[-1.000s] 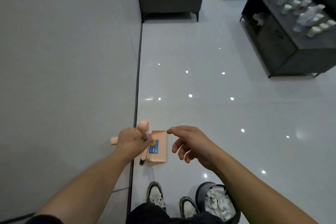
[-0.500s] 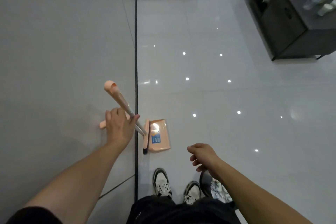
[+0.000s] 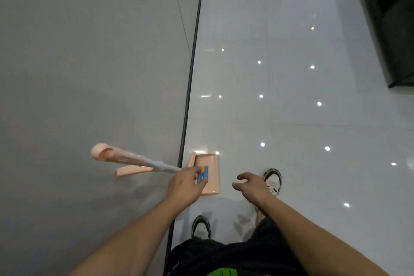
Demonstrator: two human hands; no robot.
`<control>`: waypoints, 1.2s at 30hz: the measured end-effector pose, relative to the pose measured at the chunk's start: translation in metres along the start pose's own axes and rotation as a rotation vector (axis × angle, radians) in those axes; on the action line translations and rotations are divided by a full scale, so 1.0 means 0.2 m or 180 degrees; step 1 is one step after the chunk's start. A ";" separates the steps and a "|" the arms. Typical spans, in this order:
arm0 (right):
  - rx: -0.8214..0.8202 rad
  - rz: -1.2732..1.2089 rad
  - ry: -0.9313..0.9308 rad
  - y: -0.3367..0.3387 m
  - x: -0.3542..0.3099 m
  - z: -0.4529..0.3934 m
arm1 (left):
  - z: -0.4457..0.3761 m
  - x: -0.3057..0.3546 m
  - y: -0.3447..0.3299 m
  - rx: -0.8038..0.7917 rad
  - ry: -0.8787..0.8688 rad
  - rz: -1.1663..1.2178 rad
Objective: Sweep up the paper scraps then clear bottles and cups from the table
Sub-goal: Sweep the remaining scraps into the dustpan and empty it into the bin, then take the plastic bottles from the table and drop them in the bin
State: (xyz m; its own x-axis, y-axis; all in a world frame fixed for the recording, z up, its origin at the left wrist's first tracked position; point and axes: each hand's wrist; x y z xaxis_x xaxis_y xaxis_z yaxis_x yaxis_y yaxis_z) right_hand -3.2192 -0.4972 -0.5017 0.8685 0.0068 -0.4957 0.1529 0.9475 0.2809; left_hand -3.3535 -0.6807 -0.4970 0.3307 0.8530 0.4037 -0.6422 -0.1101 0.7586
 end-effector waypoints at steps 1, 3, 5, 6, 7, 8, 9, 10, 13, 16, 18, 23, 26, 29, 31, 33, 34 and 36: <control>0.0016 0.0073 0.0069 0.09 -0.01 -0.05 | -0.09 0.10 0.00 -0.0073 -0.0074 -0.0064; 0.0051 0.0160 0.0185 0.32 -0.04 -0.16 | -0.29 0.34 0.00 -0.0155 -0.0162 -0.0182; 0.0076 0.0128 0.0199 0.60 -0.05 -0.23 | -0.46 0.62 0.01 -0.0251 -0.0218 -0.0274; 0.0110 0.0062 0.0183 0.75 -0.06 -0.25 | -0.55 0.76 0.02 -0.0306 -0.0268 -0.0336; 0.0165 -0.0019 0.0165 0.90 -0.05 -0.26 | -0.63 0.92 0.03 -0.0354 -0.0346 -0.0406; 0.0238 -0.0091 0.0153 1.06 -0.05 -0.27 | -0.70 1.08 0.03 -0.0382 -0.0432 -0.0438; 0.0329 -0.0158 0.0143 1.21 -0.05 -0.27 | -0.78 1.24 0.04 -0.0386 -0.0510 -0.0418; 0.0441 -0.0225 0.0128 1.36 -0.05 -0.28 | -0.85 1.41 0.06 -0.0371 -0.0587 -0.0371; 0.0705 -0.0474 0.0093 1.74 -0.04 -0.30 | -1.04 1.85 0.09 -0.0382 -0.0900 -0.0375; 0.0862 -0.0842 -0.0015 2.01 -0.01 -0.32 | -1.24 2.20 0.09 -0.0489 -0.1282 -0.0629; 0.0968 -0.1000 -0.0126 2.19 0.02 -0.36 | -1.40 2.45 0.08 -0.0521 -0.1468 -0.0665; 0.1375 -0.1421 -0.0262 2.71 -0.02 -0.60 | -1.90 3.05 0.00 -0.0713 -0.1953 -0.0763; 0.1615 -0.1609 -0.0354 3.06 -0.09 -0.76 | -2.22 3.40 -0.03 -0.0890 -0.2160 -0.0815; 0.1689 -0.1712 -0.0551 3.39 -0.22 -0.88 | -2.49 3.72 0.01 -0.1067 -0.2279 -0.0825; 0.1792 -0.1842 -0.0588 3.59 -0.32 -0.96 | -2.66 3.92 0.06 -0.1129 -0.2388 -0.0934; 0.1899 -0.2018 -0.0559 3.79 -0.41 -1.05 | -2.84 4.12 0.11 -0.1113 -0.2468 -0.1032; 0.1925 -0.2100 -0.0548 3.87 -0.45 -1.09 | -2.92 4.21 0.13 -0.1098 -0.2476 -0.1057; 0.1949 -0.2247 -0.0559 4.01 -0.50 -1.17 | -3.05 4.38 0.15 -0.1078 -0.2458 -0.1052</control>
State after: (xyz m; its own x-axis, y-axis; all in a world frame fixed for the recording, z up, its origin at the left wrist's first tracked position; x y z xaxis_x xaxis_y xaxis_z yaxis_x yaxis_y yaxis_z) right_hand -3.2933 0.3372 -0.4198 0.5320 -0.5987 -0.5988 0.8467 0.3819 0.3704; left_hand -3.5048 0.3740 -0.4336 0.8279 0.2215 0.5153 -0.5609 0.3398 0.7549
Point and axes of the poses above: each hand's wrist, its own z-axis away from the middle knuckle, its own y-axis out of the back of the hand, x = y × z, and after that the axes turned 4 degrees about -x, right-handed
